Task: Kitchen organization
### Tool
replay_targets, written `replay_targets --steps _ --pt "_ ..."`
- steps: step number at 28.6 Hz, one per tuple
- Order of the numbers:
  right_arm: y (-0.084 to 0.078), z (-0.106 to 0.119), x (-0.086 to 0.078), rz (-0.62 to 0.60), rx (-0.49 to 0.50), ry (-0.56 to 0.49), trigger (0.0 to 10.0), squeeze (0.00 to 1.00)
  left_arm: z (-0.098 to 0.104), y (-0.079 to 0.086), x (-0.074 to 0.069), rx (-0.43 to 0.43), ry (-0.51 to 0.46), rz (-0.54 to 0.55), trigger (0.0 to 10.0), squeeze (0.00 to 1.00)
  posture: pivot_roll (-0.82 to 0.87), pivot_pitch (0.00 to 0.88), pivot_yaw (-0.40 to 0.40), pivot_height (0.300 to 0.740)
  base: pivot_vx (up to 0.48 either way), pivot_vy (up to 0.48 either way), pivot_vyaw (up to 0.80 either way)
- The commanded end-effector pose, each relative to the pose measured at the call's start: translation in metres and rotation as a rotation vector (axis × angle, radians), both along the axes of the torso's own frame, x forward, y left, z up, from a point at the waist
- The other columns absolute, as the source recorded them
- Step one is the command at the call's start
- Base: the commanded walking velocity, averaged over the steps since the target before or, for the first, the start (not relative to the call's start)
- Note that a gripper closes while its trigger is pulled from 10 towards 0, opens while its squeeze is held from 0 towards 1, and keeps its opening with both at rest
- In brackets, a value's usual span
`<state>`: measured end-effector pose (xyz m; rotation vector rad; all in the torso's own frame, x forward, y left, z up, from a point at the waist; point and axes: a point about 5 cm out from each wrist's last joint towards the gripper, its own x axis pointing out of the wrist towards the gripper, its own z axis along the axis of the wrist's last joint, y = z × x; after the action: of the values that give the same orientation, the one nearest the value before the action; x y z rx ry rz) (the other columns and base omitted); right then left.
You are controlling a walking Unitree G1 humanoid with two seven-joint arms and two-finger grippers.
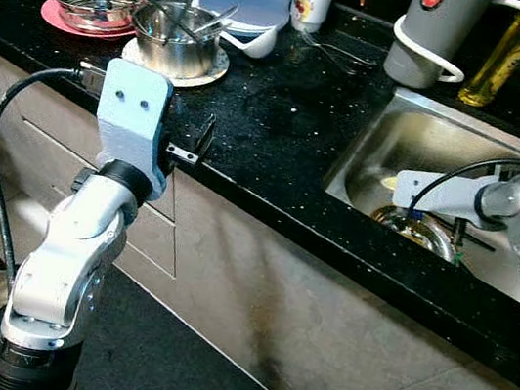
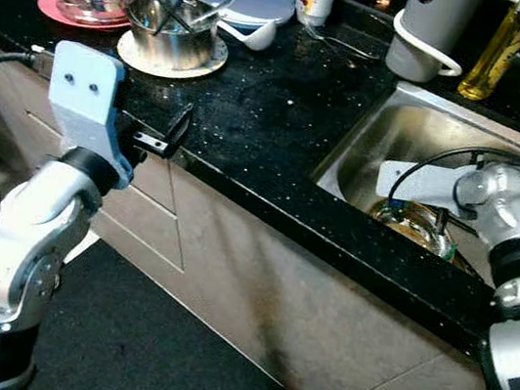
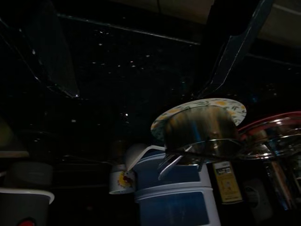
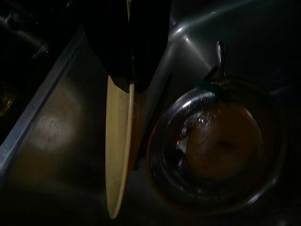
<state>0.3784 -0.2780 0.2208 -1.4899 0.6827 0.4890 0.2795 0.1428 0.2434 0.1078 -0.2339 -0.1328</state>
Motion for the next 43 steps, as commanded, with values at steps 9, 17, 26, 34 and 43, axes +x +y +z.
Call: replay_targets --steps 9,17,26,34,43 --pt "0.005 0.001 0.009 -0.091 0.018 -0.077 10.0 0.48 0.000 -0.002 0.000 -0.006 0.004 -0.008 10.0 0.00 0.01 0.064 -0.048 0.740 0.000 0.000 0.00" --pt "0.000 -0.001 0.008 -0.125 0.004 -0.079 10.0 1.00 0.001 -0.002 0.000 -0.008 0.003 -0.015 10.0 0.00 0.01 0.065 -0.046 0.740 0.000 0.000 0.00" --pt "0.002 0.001 0.010 -0.168 0.118 -0.152 10.0 0.00 0.000 -0.007 0.000 -0.010 0.012 -0.042 10.0 0.00 0.01 0.068 -0.045 0.740 0.000 0.000 0.00" --pt "0.025 0.034 0.019 -0.178 0.828 -0.341 10.0 0.00 -0.003 -0.014 -0.002 -0.018 0.023 -0.094 10.0 0.00 0.01 0.068 -0.042 0.740 0.000 0.000 0.00" --pt "0.047 0.048 0.003 0.032 1.695 -0.394 10.0 0.00 -0.005 -0.017 -0.001 -0.006 0.028 -0.108 10.0 0.00 0.02 0.062 -0.031 0.740 0.000 0.000 0.00"
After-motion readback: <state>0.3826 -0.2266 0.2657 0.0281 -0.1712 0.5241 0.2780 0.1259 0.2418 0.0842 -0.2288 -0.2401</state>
